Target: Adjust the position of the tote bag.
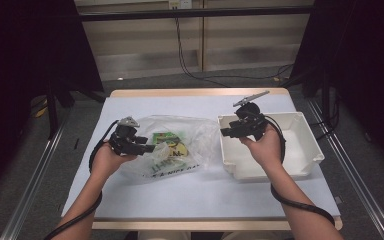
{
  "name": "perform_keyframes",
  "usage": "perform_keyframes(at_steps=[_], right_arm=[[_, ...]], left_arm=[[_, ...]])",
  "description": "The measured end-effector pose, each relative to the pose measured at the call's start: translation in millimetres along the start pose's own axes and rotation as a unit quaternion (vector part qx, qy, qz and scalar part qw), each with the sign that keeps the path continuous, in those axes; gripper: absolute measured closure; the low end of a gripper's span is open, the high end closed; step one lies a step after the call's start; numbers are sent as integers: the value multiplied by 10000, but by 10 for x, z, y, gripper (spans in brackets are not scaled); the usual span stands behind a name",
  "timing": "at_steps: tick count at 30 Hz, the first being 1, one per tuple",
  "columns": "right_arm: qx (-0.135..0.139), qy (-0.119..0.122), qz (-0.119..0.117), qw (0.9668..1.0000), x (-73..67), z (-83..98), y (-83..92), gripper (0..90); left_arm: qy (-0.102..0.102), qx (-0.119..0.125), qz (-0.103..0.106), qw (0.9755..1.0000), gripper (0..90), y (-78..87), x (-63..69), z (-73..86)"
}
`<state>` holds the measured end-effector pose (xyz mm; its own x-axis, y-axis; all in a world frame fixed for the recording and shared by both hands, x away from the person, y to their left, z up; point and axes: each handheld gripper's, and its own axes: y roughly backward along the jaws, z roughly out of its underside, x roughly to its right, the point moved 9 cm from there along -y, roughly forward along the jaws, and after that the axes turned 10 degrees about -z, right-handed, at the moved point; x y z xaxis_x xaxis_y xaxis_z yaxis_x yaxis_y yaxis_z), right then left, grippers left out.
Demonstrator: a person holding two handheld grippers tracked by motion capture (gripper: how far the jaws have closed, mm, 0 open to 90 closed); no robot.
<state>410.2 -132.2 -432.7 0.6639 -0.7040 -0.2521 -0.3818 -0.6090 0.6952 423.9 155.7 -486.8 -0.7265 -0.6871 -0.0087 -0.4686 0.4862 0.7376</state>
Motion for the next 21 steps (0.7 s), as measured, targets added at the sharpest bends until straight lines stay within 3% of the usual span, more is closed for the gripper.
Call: perform_keyframes(at_steps=[7,8,12,15,21], right_arm=[[-24,213,-184,9996,-200,-113,-101,460],[33,281,-279,9992,-265,-171,-131,451],[163,474,-290,9983,-350,-264,-167,454],[-30,471,-436,9979,-416,-277,-304,438],[-81,472,-460,9978,-449,-284,-423,438]], left_arm=[[-12,77,54,10000,509,14,1,-39],[10,93,64,9999,508,18,-2,-44],[-6,72,97,9999,508,26,-5,-44],[-12,75,86,9999,508,19,1,-48],[9,47,159,9999,516,21,24,-49]])
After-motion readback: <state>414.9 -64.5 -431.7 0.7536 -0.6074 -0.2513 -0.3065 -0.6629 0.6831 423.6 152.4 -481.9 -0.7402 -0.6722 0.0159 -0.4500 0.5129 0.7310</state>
